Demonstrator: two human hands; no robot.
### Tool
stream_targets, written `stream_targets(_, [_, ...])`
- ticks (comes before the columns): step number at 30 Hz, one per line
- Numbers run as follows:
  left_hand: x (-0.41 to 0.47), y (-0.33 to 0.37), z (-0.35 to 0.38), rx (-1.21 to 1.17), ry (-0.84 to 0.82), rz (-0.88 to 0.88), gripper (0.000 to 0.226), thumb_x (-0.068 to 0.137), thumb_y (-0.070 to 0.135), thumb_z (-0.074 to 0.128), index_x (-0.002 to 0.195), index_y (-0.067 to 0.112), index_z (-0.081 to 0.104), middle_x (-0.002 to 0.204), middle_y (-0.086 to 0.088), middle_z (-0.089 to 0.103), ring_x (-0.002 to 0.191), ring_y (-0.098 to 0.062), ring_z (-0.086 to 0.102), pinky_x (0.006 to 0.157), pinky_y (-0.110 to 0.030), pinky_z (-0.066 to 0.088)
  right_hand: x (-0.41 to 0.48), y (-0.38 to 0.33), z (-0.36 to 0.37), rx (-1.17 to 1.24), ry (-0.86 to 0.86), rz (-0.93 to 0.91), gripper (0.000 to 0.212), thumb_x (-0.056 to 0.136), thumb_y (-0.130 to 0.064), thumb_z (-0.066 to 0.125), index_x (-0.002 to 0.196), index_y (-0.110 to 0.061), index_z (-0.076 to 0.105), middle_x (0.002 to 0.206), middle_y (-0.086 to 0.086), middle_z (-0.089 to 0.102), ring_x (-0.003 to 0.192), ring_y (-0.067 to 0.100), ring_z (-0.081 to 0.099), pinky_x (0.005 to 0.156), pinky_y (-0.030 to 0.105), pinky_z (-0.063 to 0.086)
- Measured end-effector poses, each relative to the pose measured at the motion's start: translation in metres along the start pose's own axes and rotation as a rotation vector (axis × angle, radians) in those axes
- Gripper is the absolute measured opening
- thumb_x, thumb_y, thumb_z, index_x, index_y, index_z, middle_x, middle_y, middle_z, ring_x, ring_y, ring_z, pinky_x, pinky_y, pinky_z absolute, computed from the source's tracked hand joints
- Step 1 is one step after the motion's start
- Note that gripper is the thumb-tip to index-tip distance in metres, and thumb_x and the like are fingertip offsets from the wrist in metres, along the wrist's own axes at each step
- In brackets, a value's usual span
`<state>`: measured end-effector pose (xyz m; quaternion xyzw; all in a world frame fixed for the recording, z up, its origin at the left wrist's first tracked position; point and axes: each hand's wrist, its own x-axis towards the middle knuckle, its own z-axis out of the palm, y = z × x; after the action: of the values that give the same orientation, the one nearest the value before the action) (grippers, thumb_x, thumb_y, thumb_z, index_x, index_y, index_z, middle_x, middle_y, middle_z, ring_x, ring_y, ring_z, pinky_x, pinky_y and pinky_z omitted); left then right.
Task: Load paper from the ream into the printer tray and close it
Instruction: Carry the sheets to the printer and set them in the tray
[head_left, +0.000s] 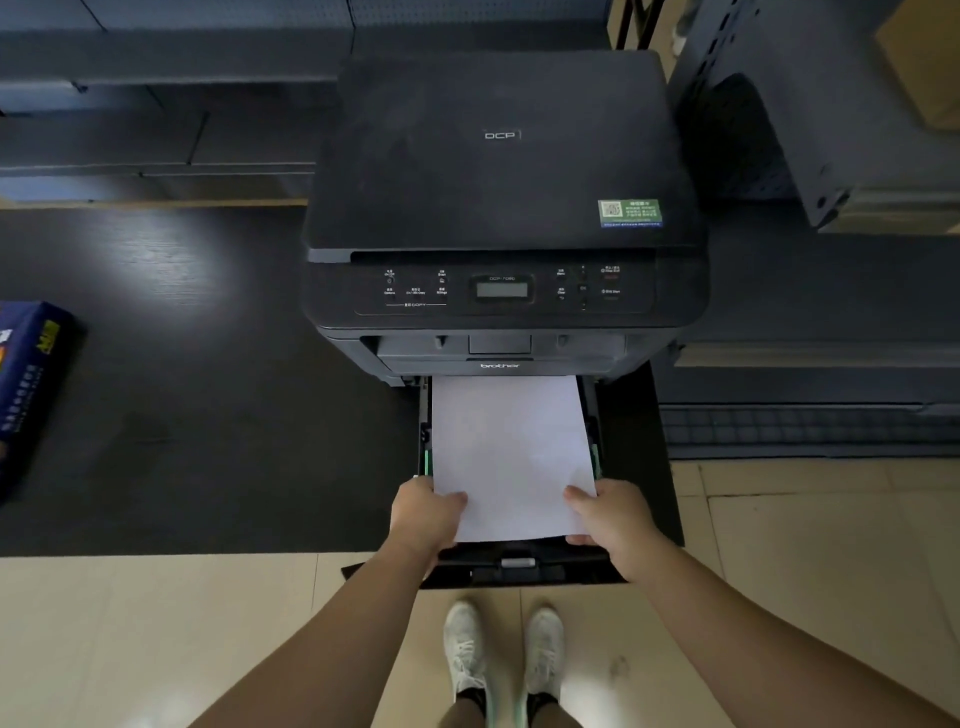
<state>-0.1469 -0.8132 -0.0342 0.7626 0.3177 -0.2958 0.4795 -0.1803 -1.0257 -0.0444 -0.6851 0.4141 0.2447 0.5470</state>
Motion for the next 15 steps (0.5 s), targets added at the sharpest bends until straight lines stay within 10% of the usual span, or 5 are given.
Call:
stream_targets(8, [0.015,-0.003,0.011,0.13,0.076,0.046,0.013,0.088,0.011,0.065,0.1,0.005,0.067,0.095,-0.01,0.07,0.079,-0.027,0.065,0.069,-0.031,0.054,0.017,-0.001,0.012,-0.038,0.07,-0.003,0.01,0.095,-0.017,0.062,0.094,-0.008,0.066,0.106,0.013,0.068,0.077,0.024,0.066,0.059,0.033,0.061])
stream_targets(15, [0.004,-0.004,0.01,0.256,0.108,0.094,0.016,0.09,0.015,0.058,0.099,0.002,0.06,0.094,-0.012,0.068,0.077,-0.027,0.064,0.061,-0.03,0.048,0.003,0.004,0.008,-0.076,0.088,0.007,0.027,0.093,-0.026,0.065,0.088,0.0,0.069,0.092,0.01,0.071,0.071,0.025,0.074,0.074,0.041,0.064])
